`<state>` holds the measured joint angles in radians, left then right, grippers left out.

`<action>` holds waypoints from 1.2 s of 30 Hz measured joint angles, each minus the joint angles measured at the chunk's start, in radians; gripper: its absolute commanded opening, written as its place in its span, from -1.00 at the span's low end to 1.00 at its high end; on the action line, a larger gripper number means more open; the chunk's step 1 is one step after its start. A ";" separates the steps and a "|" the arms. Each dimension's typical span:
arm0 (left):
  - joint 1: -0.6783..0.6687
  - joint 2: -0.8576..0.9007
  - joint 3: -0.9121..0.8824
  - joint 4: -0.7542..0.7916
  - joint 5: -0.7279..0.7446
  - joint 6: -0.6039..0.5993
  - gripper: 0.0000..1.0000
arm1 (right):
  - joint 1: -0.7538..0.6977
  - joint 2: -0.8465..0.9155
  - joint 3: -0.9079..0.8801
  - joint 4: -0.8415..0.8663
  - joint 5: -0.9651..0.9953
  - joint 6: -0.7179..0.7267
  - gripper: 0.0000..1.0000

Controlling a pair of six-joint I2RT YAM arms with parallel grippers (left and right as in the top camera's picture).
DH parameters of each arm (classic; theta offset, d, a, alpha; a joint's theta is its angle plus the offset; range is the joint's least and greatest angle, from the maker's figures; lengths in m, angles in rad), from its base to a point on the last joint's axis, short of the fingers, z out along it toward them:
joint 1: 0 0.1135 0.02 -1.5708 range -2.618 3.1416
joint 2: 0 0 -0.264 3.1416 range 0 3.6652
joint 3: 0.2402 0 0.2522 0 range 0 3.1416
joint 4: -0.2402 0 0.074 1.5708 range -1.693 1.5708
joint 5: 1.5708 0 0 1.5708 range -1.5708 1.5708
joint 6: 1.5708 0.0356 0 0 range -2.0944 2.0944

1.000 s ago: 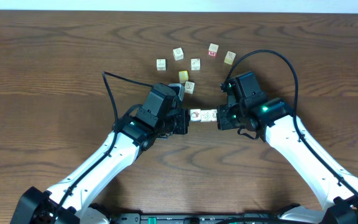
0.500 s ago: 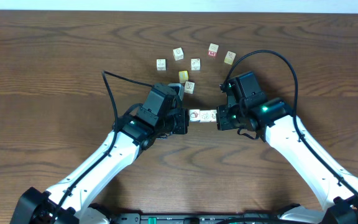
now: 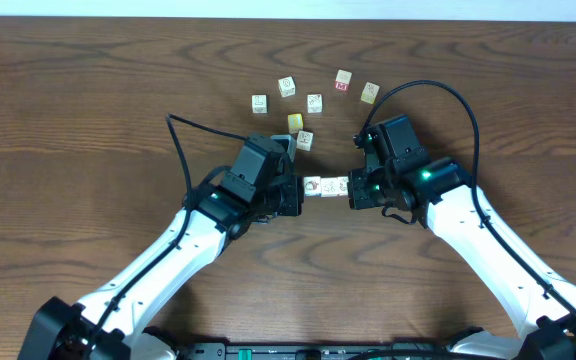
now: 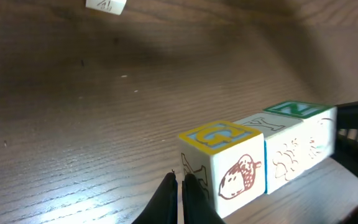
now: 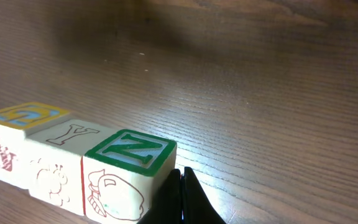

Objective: Lift 3 blocks

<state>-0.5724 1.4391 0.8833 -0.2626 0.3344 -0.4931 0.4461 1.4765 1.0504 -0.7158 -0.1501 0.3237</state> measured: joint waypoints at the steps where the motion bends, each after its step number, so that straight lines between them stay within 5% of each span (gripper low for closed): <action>1: 0.000 0.007 0.000 0.000 0.000 0.000 -0.85 | 0.000 0.003 0.000 0.000 0.000 0.000 -0.97; 36: -0.033 0.109 0.000 -0.002 -0.061 -0.002 -0.86 | 0.003 0.123 0.002 0.022 0.005 -0.006 -0.98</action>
<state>-0.6056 1.5478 0.8833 -0.2646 0.2733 -0.4946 0.4488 1.5997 1.0519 -0.6937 -0.1455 0.3176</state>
